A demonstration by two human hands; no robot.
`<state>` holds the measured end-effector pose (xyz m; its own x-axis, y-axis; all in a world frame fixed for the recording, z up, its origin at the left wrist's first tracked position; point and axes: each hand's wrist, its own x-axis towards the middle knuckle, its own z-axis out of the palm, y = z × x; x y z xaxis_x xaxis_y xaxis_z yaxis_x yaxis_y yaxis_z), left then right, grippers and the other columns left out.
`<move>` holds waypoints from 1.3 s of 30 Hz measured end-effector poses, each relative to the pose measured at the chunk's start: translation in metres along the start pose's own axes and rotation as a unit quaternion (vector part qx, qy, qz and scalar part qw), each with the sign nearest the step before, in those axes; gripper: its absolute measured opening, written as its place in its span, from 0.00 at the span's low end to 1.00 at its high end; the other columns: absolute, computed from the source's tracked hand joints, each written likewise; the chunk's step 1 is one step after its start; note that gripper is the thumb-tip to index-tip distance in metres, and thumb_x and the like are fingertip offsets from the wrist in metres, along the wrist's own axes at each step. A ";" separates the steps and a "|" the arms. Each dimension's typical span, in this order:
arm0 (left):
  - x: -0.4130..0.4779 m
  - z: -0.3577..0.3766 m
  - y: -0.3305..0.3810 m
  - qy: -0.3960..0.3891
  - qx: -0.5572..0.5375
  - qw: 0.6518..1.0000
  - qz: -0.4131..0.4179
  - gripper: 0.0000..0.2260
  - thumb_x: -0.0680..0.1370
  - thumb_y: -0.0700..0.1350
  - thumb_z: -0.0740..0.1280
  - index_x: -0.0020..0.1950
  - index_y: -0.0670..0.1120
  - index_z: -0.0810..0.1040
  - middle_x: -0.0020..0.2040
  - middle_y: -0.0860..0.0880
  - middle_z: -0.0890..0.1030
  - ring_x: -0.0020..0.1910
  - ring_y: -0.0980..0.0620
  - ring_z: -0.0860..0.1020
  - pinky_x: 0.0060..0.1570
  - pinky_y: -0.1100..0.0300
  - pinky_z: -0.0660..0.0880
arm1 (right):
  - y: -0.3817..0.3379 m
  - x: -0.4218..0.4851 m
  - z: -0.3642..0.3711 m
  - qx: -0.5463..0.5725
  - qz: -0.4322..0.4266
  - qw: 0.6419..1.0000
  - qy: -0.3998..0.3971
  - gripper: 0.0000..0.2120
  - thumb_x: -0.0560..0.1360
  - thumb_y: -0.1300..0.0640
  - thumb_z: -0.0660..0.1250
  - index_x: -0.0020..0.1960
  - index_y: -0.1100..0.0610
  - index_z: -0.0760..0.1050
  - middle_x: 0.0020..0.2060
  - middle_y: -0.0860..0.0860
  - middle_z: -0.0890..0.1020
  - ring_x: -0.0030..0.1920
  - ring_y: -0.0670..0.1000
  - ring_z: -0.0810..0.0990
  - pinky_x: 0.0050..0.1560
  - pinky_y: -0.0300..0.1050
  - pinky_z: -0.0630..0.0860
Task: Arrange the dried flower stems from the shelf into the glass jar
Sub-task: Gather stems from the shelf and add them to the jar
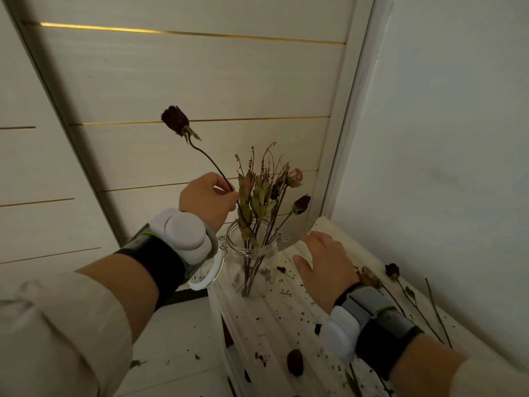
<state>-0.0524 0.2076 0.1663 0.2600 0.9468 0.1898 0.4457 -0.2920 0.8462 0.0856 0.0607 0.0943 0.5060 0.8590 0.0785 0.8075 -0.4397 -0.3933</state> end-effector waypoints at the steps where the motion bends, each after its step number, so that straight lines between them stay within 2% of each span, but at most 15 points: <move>1: 0.000 0.004 -0.002 -0.005 0.008 1.000 0.001 0.06 0.72 0.45 0.69 0.37 0.53 0.74 0.37 0.50 0.83 0.41 0.50 0.83 0.51 0.50 0.80 | 0.001 0.001 0.001 0.001 0.000 1.000 -0.001 0.23 0.79 0.47 0.55 0.72 0.51 0.61 0.73 0.50 0.61 0.71 0.54 0.60 0.70 0.52 0.63; 4: 0.000 0.015 -0.006 -0.014 0.040 0.999 0.004 0.05 0.72 0.46 0.68 0.37 0.52 0.74 0.40 0.49 0.84 0.43 0.48 0.82 0.51 0.53 0.79 | 0.004 0.002 0.005 0.001 0.000 1.000 0.000 0.23 0.79 0.47 0.55 0.72 0.50 0.61 0.72 0.49 0.62 0.71 0.54 0.61 0.69 0.52 0.64; 6: 0.001 0.022 -0.006 -0.015 0.061 0.998 0.009 0.01 0.73 0.46 0.67 0.42 0.49 0.77 0.41 0.49 0.83 0.43 0.48 0.81 0.48 0.56 0.77 | 0.007 0.004 0.007 0.004 0.003 1.000 0.000 0.23 0.79 0.47 0.55 0.72 0.50 0.61 0.72 0.49 0.62 0.71 0.53 0.61 0.69 0.51 0.64; 9: -0.001 0.028 -0.007 -0.021 0.113 0.993 0.028 0.05 0.75 0.46 0.65 0.47 0.47 0.78 0.41 0.51 0.79 0.42 0.50 0.76 0.43 0.60 0.70 | 0.008 0.005 0.009 0.009 0.005 1.000 -0.004 0.22 0.79 0.47 0.56 0.72 0.50 0.61 0.73 0.49 0.61 0.71 0.54 0.61 0.70 0.51 0.64; 13: 0.001 0.037 -0.009 -0.090 0.186 0.978 0.042 0.08 0.76 0.51 0.63 0.46 0.48 0.78 0.46 0.48 0.81 0.44 0.48 0.76 0.44 0.60 0.71 | 0.011 0.008 0.012 0.012 0.006 1.000 -0.008 0.22 0.79 0.47 0.55 0.72 0.50 0.61 0.73 0.49 0.61 0.71 0.53 0.61 0.70 0.51 0.64; 15: 0.002 0.040 -0.009 -0.096 0.194 0.975 0.052 0.11 0.77 0.52 0.62 0.50 0.48 0.80 0.48 0.48 0.82 0.47 0.48 0.77 0.47 0.60 0.71 | 0.013 0.008 0.013 0.016 0.007 1.000 -0.007 0.22 0.79 0.48 0.56 0.72 0.51 0.61 0.73 0.49 0.61 0.71 0.54 0.61 0.70 0.51 0.64; 18: 0.004 0.042 -0.007 -0.082 0.167 0.981 0.055 0.11 0.78 0.50 0.61 0.54 0.48 0.81 0.51 0.49 0.82 0.45 0.51 0.75 0.47 0.62 0.69 | 0.015 0.009 0.016 0.019 0.008 1.000 -0.007 0.22 0.79 0.48 0.56 0.72 0.51 0.61 0.73 0.49 0.61 0.71 0.54 0.61 0.70 0.51 0.63; 23: 0.007 0.046 -0.006 -0.079 0.141 0.986 0.050 0.10 0.77 0.49 0.64 0.54 0.50 0.82 0.53 0.51 0.82 0.48 0.52 0.77 0.49 0.63 0.70 | 0.018 0.010 0.020 0.018 0.005 1.000 -0.015 0.22 0.79 0.47 0.56 0.72 0.50 0.61 0.73 0.49 0.61 0.72 0.54 0.60 0.72 0.52 0.61; 30: 0.011 0.052 -0.006 -0.088 0.181 0.978 0.058 0.10 0.76 0.50 0.65 0.54 0.51 0.82 0.54 0.51 0.82 0.53 0.50 0.79 0.48 0.64 0.69 | 0.022 0.012 0.023 0.014 0.005 1.000 -0.013 0.23 0.79 0.47 0.55 0.73 0.50 0.61 0.73 0.49 0.60 0.72 0.53 0.60 0.71 0.51 0.62; 39: 0.017 0.061 0.001 -0.104 0.262 0.956 0.081 0.10 0.78 0.50 0.62 0.52 0.50 0.82 0.51 0.48 0.82 0.48 0.47 0.78 0.46 0.59 0.73 | 0.031 0.008 0.022 0.024 0.005 1.000 0.008 0.26 0.77 0.43 0.53 0.72 0.51 0.63 0.72 0.50 0.63 0.70 0.54 0.63 0.68 0.50 0.65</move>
<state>0.0046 0.2149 0.1395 0.5026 0.8519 0.1471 0.7391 -0.5117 0.4380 0.1086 0.0599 0.0625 0.5194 0.8498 0.0891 0.7868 -0.4350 -0.4377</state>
